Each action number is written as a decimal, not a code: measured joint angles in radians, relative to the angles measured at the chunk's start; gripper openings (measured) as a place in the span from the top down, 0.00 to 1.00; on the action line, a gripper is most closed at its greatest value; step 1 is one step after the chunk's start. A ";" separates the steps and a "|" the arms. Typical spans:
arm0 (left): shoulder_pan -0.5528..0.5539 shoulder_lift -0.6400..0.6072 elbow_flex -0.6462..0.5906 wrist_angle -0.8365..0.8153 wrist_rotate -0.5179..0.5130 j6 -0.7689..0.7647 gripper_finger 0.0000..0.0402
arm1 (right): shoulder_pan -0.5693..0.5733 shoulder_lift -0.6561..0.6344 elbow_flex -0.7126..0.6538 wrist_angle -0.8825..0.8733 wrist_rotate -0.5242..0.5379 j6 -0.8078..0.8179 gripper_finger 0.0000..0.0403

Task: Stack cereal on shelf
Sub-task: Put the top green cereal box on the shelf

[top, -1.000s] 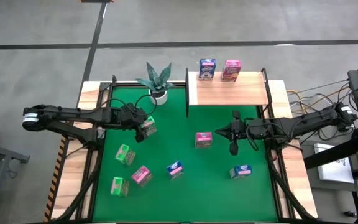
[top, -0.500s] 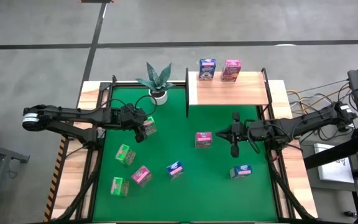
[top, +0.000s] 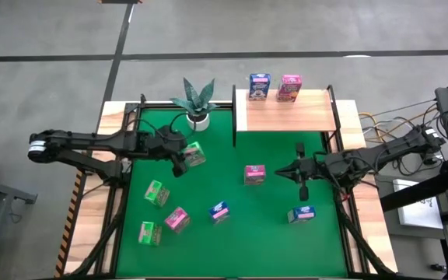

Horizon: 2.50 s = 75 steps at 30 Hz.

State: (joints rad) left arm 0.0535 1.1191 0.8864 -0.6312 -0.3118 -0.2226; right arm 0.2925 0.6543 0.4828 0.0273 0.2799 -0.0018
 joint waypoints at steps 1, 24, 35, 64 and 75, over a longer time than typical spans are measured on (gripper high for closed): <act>-0.005 0.000 0.017 0.010 0.002 0.015 0.67 | 0.003 -0.008 -0.001 0.001 -0.001 -0.006 0.98; 0.077 0.213 0.296 0.606 0.173 0.424 0.67 | 0.085 -0.092 -0.020 0.022 -0.105 -0.118 0.98; 0.150 0.487 0.546 0.519 0.173 0.475 0.67 | 0.122 -0.125 -0.042 0.022 -0.105 -0.140 0.98; 0.225 0.739 0.723 0.524 0.173 0.444 0.66 | 0.122 -0.123 -0.050 0.036 -0.096 -0.102 0.98; 0.235 0.740 0.723 0.529 0.173 0.449 0.52 | 0.122 -0.123 -0.050 0.039 -0.096 -0.096 0.98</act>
State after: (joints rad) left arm 0.2888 1.8587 1.6096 -0.1024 -0.1387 0.2264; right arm 0.4145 0.5308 0.4328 0.0663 0.1841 -0.0975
